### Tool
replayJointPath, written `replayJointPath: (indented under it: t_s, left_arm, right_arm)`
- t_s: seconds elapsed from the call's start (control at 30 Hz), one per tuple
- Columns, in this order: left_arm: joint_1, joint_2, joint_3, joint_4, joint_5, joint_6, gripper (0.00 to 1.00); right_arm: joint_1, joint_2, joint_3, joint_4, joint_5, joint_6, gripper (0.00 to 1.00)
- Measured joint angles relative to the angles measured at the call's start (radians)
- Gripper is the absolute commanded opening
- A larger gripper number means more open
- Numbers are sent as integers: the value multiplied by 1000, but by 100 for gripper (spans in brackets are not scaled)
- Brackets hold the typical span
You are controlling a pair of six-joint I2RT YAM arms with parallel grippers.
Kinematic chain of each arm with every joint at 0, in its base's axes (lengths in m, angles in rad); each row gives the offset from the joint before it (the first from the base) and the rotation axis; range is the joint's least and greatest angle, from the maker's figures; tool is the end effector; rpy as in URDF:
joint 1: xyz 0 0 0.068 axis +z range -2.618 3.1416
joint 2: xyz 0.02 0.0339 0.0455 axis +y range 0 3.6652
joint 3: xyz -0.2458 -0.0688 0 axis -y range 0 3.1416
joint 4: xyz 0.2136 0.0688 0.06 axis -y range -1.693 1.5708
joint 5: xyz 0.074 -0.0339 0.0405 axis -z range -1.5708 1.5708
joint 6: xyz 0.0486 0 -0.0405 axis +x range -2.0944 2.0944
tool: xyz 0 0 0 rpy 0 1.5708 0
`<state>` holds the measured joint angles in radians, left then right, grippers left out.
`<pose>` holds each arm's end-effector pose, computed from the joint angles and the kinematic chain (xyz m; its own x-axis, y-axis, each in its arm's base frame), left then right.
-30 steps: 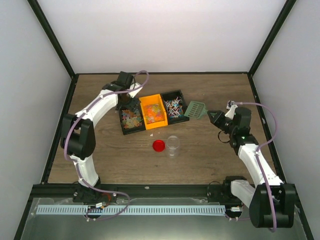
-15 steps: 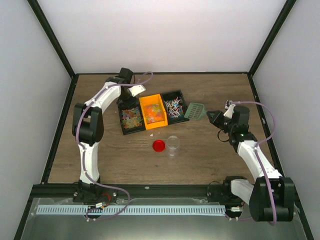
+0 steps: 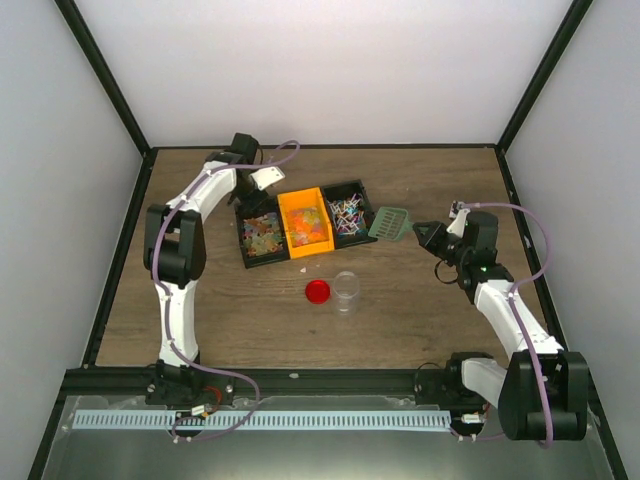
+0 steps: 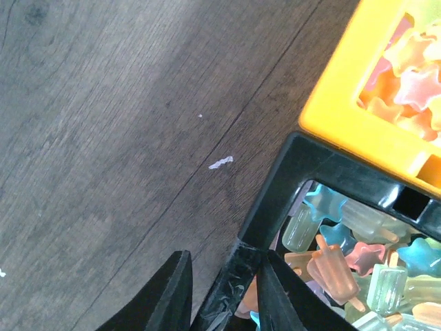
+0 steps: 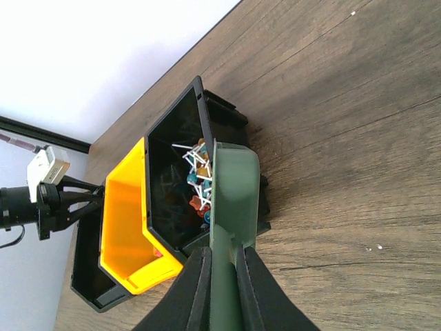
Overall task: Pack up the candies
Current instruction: Adjust the storage box at the center of the board.
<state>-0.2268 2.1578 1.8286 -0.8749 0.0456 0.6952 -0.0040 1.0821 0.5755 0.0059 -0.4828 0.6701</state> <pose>0.4103 -0.0970 0.1915 -0.5444 0.7823 -0.3026 0.7674 0.6102 0.1970 0.2233 0.0217 0.2232 -0.6270 0.5526 -0.5491 -0.0183 0.6943 0.7195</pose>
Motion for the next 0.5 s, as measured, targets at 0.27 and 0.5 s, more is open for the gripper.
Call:
replayJointPath:
  t_s: [0.27,0.5]
  left_arm:
    - [0,1,0,-4,4,6,10]
    - [11,6,-10,51,9,-51,10]
  right_arm:
    - [0,0,0,1,0,0,1]
    - [0,16,0,13,-4,4,1]
